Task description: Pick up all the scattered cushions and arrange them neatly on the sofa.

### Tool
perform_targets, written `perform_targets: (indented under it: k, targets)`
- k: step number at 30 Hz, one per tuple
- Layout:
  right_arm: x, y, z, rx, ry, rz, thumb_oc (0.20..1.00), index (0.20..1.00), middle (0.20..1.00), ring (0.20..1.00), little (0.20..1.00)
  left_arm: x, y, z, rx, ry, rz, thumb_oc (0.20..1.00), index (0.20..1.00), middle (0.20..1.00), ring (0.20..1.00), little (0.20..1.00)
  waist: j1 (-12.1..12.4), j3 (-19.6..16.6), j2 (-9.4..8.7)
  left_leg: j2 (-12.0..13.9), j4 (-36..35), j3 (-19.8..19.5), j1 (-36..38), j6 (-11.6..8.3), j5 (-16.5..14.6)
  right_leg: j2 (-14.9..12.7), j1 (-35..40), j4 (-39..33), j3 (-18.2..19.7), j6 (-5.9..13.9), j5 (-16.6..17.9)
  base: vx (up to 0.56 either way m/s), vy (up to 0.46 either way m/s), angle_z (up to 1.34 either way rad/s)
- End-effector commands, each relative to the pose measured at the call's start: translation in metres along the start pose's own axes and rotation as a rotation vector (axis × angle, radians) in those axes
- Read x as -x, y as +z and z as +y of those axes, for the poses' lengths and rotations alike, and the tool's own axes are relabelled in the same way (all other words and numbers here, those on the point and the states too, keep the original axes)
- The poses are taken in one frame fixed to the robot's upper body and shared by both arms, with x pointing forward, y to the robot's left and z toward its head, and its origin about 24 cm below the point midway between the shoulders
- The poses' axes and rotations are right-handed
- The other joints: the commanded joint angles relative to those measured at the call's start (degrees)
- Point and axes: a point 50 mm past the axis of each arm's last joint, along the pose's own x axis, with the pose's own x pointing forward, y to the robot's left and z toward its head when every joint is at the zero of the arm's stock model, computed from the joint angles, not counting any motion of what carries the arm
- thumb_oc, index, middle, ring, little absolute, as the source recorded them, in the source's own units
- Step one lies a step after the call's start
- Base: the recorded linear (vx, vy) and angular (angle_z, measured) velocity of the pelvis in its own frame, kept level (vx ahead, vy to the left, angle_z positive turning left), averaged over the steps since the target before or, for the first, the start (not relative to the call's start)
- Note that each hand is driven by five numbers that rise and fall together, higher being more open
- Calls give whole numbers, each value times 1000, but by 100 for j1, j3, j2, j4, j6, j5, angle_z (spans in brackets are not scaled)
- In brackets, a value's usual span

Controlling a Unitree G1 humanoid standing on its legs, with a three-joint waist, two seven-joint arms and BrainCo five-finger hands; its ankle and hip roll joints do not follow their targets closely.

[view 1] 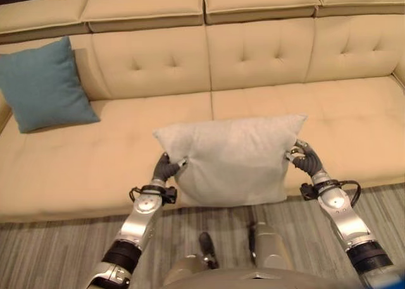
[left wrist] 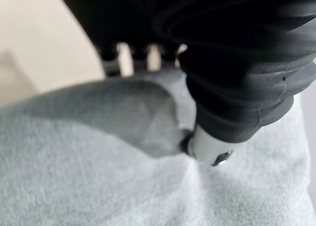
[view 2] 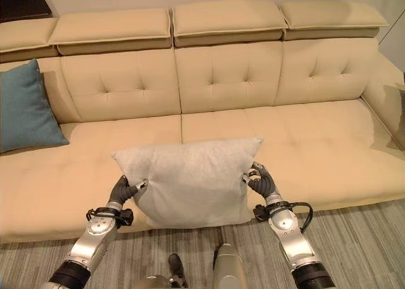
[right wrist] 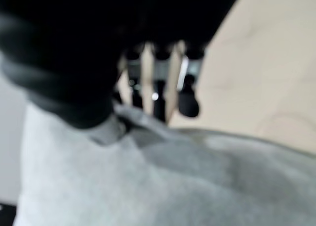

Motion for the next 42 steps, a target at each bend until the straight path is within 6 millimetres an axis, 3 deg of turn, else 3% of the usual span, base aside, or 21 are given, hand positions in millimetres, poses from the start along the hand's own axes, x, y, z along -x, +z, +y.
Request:
perform_targets:
  k: [1,4,7,8,9,10,12,13,14,15,16,18,19,21,23,33,39,41,42]
  targets:
    - [-16,47,0,-2,10,-239,200,200,200,200,200,-10,51,-33,62,-149,-259,200,200,200,200,200,-267,-183,-109,-105,747,-400,582,-675,-1060,306,637,-1497,-152,45,1204,265,-41,28]
    - [-13,44,-3,1,6,-231,200,200,200,200,200,-9,50,-38,69,-166,-255,200,200,200,200,200,-304,-231,-151,-180,891,-477,626,-688,-1193,268,715,-1469,-49,-25,1393,249,-48,34]
    - [-5,33,-11,-2,-15,-198,200,200,200,200,200,-10,49,-48,89,-202,-249,200,200,200,200,200,-478,-294,-101,-40,1651,-518,489,-937,-1285,287,974,-1443,44,-152,1372,237,-98,29]
    - [-1,29,-15,0,-28,-184,200,200,200,200,200,-12,52,-53,92,-218,-257,200,200,200,200,200,-558,-317,-101,207,2045,-337,374,-1120,-1127,276,1112,-1466,-31,-224,1313,94,-118,39]
    - [-1,29,-15,-1,-28,-184,200,200,200,200,200,-12,52,-53,91,-218,-257,200,200,200,200,200,-575,-341,-117,190,2051,-349,333,-1118,-1104,255,1088,-1481,-40,-228,1333,263,-253,92]
    - [3,27,-23,-2,-46,-178,200,200,200,200,200,-14,56,-58,92,-240,-267,200,200,200,200,200,-585,-329,-129,860,3496,-165,-229,-1440,-335,414,1560,-1667,-190,-544,1084,197,-186,111]
    - [4,26,-24,-10,-51,-173,200,200,200,200,200,-15,57,-59,87,-243,-268,200,200,200,200,200,-543,-302,-180,968,3746,-214,-486,-1441,-242,413,1695,-1733,-217,-599,1009,202,-137,80]
    - [4,25,-25,-8,-58,-168,200,200,200,200,200,-17,60,-62,90,-254,-271,200,200,200,200,200,-472,-265,-233,1219,3410,-173,-740,-1353,-301,366,1890,-1824,-290,-581,894,145,-46,22]
    - [4,25,-25,-7,-58,-168,200,200,200,200,200,-17,60,-62,90,-254,-271,200,200,200,200,200,-470,-259,-235,1217,3405,-169,-730,-1352,-302,364,1897,-1826,-288,-579,894,137,34,-11]
    - [4,26,-24,1,-56,-174,200,200,200,200,200,-18,60,-62,82,-253,-268,200,200,200,200,200,-433,-260,-235,1195,2973,-249,-713,-1274,-402,339,1922,-1844,-278,-523,864,153,144,-8]
    - [1,29,-23,2,-53,-185,200,200,200,200,200,-17,61,-59,71,-243,-280,200,200,200,200,200,-349,-243,-186,1177,2044,-505,-784,-1305,-279,300,1961,-1814,-227,-432,806,211,205,-15]
    - [-1,30,-22,5,-56,-184,200,200,200,200,200,-17,62,-56,78,-222,-284,200,200,200,200,200,-280,-255,-107,1282,1330,-766,-886,-1433,214,270,2031,-1787,-156,-395,694,214,218,-16]
    - [-1,31,-22,10,-55,-189,200,200,200,200,200,-16,62,-57,88,-223,-288,200,200,200,200,200,-283,-279,-38,1329,991,-726,-743,-1458,272,283,2064,-1752,-165,-377,632,229,211,-39]
    - [-1,31,-24,23,-58,-190,200,200,200,200,200,-16,63,-58,101,-227,-289,200,200,200,200,200,-306,-343,89,1294,552,-545,-425,-1499,308,245,2121,-1688,-203,-306,582,210,217,-47]
    - [-3,35,-24,30,-62,-199,200,200,200,200,200,-16,66,-56,91,-223,-302,200,200,200,200,200,-284,-341,115,1155,554,-549,-390,-1440,276,118,2095,-1555,-162,-282,583,136,224,-18]
    - [-26,77,-22,5,-90,-354,200,200,200,200,200,-26,106,-29,11,-135,-455,200,200,200,200,200,-39,-386,23,677,747,56,-350,-1114,-219,-512,1799,-1397,124,88,851,80,156,-25]
    - [-45,124,-25,17,-105,-504,200,200,200,200,200,-35,156,-26,-4,-88,-625,200,200,200,200,200,94,-310,28,585,835,103,-653,-1082,-298,-679,1491,-1448,102,178,991,-9,28,-8]
    - [-53,144,-27,30,-112,-561,200,200,200,200,200,-37,175,-26,-9,-74,-685,200,200,200,200,200,142,-274,41,575,867,98,-832,-1078,-266,-699,1330,-1459,114,169,1065,-22,-5,2]
    - [-59,166,-30,53,-123,-618,200,200,200,200,200,-39,195,-25,-32,-61,-747,200,200,200,200,200,189,-217,61,558,873,74,-930,-1083,-273,-719,1208,-1452,102,176,1091,0,0,0]
